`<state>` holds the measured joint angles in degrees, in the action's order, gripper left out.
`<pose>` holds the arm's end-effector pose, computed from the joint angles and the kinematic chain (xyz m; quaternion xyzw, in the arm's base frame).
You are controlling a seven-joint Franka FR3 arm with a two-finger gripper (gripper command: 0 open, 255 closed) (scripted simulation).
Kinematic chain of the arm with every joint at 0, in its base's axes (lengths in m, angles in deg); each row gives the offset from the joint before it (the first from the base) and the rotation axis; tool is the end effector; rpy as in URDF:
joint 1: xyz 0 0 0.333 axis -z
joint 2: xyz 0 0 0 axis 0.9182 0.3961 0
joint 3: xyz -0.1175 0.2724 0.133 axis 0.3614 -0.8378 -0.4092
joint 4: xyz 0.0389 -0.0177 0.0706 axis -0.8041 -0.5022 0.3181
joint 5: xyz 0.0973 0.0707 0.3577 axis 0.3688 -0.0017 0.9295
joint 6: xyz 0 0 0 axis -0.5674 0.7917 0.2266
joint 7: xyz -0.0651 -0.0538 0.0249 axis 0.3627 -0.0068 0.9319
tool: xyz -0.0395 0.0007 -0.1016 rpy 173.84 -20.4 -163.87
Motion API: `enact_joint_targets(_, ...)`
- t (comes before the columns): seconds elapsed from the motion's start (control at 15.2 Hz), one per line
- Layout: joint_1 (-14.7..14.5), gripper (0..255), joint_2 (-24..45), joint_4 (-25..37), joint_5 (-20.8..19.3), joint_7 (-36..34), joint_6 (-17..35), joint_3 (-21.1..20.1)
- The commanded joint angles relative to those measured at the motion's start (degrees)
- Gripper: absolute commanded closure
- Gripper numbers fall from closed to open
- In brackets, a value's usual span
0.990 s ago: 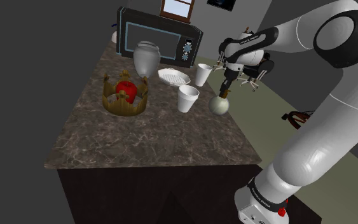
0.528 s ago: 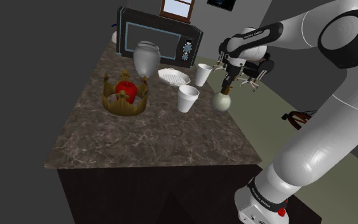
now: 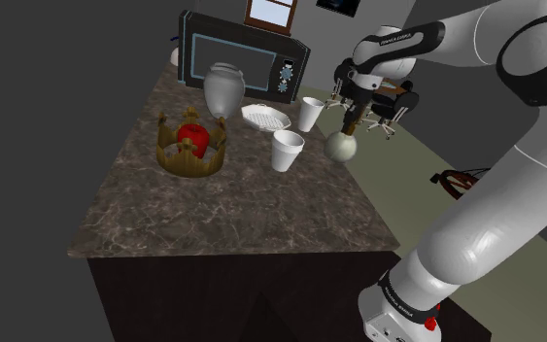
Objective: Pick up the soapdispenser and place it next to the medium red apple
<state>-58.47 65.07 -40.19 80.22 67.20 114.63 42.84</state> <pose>0.4566 -0.2742 0.4660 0.9913 0.1302 -0.0170 0.0064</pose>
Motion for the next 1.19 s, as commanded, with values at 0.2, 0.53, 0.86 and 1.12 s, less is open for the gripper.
enact_joint_targets(0.2, 0.0, 255, -1.1, 2.8, -0.4, 0.0, -3.8, 0.0)
enact_joint_targets(0.53, -0.1, 255, -1.7, 6.0, -0.6, -0.1, -7.6, -0.1)
enact_joint_targets(0.86, -0.1, 255, -2.0, 9.5, -0.6, -0.1, -11.4, -0.2)
enact_joint_targets(1.12, -0.2, 255, -2.0, 12.6, -0.6, 0.0, -14.5, -0.2)
